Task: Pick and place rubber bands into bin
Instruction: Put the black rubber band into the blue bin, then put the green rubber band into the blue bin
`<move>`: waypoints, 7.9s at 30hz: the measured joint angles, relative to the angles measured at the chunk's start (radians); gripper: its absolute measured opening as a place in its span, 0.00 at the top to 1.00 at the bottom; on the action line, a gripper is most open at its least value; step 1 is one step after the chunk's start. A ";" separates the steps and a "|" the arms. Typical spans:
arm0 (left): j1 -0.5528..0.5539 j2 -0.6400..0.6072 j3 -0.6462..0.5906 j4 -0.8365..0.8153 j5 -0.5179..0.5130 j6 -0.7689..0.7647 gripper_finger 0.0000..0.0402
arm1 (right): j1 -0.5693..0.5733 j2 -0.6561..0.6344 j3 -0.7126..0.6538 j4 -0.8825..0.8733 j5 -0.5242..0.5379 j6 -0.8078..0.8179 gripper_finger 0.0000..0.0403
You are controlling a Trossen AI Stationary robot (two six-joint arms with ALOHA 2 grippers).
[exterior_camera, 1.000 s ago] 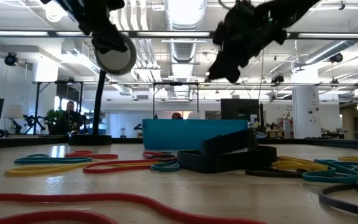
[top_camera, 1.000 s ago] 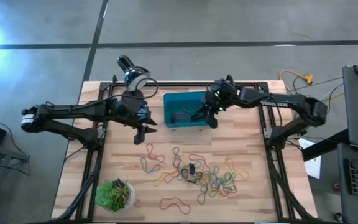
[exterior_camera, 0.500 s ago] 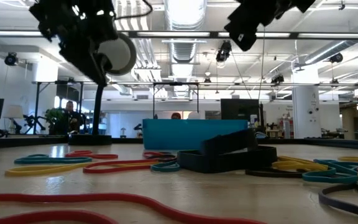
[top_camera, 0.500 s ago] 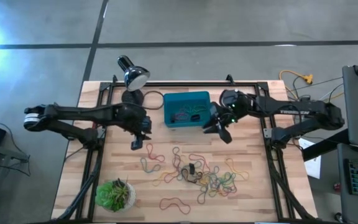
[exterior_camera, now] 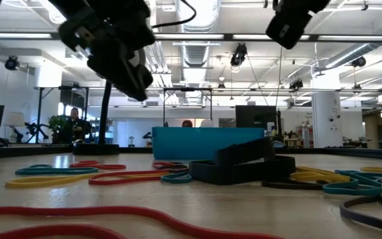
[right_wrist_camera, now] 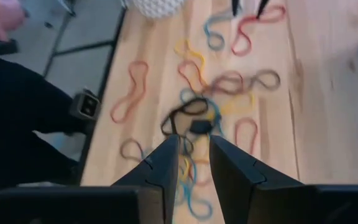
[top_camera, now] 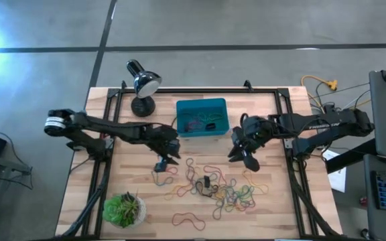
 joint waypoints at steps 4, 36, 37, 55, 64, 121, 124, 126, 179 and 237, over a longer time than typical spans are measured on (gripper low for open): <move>-0.006 0.075 0.042 0.076 0.029 -0.004 0.71 | 0.041 0.000 0.000 -0.082 0.066 0.047 0.79; -0.078 0.489 0.295 0.264 0.044 -0.030 0.71 | 0.211 -0.007 -0.311 -0.437 0.273 0.381 0.82; -0.079 0.494 0.295 0.266 0.044 -0.031 0.71 | 0.211 -0.007 -0.313 -0.433 0.273 0.381 0.82; -0.104 0.569 0.298 0.386 0.044 -0.032 0.71 | 0.211 -0.007 -0.321 -0.354 0.281 0.384 0.85; -0.106 0.577 0.297 0.387 0.038 -0.031 0.71 | 0.211 -0.007 -0.321 -0.339 0.282 0.387 0.85; 0.242 0.256 0.240 0.073 -0.668 -0.031 1.00 | 0.211 -0.007 -0.321 -0.175 0.329 0.441 0.86; 0.246 0.257 0.240 0.068 -0.666 -0.028 0.99 | 0.211 -0.007 -0.321 -0.154 0.333 0.441 0.86; 0.246 0.257 0.240 0.074 -0.665 -0.008 0.98 | 0.211 -0.007 -0.321 -0.143 0.352 0.445 0.86; 0.071 -0.135 0.181 -0.078 -0.378 -0.079 0.71 | 0.352 0.090 -0.556 0.453 0.177 0.250 0.86; 0.070 -0.134 0.183 -0.058 -0.378 -0.082 0.71 | 0.418 0.221 -0.468 0.434 0.279 0.250 0.98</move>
